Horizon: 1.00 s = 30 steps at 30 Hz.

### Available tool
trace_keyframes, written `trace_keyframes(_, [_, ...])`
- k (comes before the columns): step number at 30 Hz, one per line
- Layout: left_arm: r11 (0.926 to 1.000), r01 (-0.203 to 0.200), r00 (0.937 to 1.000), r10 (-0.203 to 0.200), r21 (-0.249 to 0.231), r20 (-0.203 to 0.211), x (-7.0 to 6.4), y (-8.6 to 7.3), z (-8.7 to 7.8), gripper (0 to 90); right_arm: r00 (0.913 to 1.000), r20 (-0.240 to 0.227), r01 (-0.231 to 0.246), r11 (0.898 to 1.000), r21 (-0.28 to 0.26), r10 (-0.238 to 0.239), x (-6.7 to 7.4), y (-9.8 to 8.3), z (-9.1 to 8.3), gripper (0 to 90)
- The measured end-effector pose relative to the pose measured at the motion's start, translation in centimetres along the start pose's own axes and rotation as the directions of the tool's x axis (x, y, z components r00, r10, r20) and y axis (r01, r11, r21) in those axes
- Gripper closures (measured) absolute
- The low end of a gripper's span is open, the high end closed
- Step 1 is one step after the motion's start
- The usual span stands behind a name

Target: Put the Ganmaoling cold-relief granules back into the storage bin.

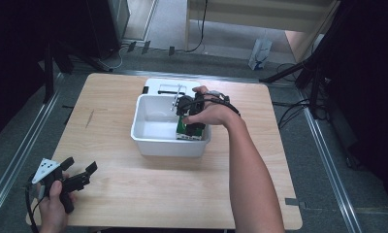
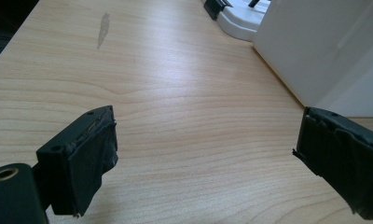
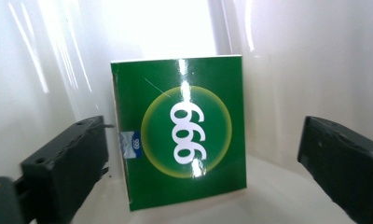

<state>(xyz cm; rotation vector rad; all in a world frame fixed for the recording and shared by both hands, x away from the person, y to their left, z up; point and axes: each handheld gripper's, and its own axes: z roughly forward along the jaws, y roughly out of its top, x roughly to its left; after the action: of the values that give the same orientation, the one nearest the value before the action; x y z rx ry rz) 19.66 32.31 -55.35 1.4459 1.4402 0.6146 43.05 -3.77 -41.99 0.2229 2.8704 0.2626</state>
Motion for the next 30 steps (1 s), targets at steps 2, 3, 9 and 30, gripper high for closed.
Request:
trace_keyframes(2, [1.0,0.0,1.0,0.0,-0.001,-0.001,0.0,0.0,0.0,5.7,0.9997,0.005,-0.025,1.0,-0.018,0.025,-0.2,-0.1,-0.7,0.0])
trace_keyframes(3, [1.0,0.0,1.0,0.0,-0.001,0.0,0.0,0.0,0.0,5.7,0.9992,0.014,-0.037,0.999,-0.027,0.037,-0.2,-0.1,-1.0,0.0])
trace_keyframes(9, [1.0,-0.004,1.0,0.004,0.0,-0.003,0.0,0.0,0.0,5.7,0.9923,0.016,-0.12,0.983,-0.139,0.123,-0.5,-0.9,-3.7,0.0])
trace_keyframes(30, [1.0,-0.006,0.9999,0.006,0.003,-0.015,-0.1,0.0,0.1,5.8,0.8487,0.08,-0.471,0.815,-0.337,0.523,0.0,-10.9,-6.1,0.0])
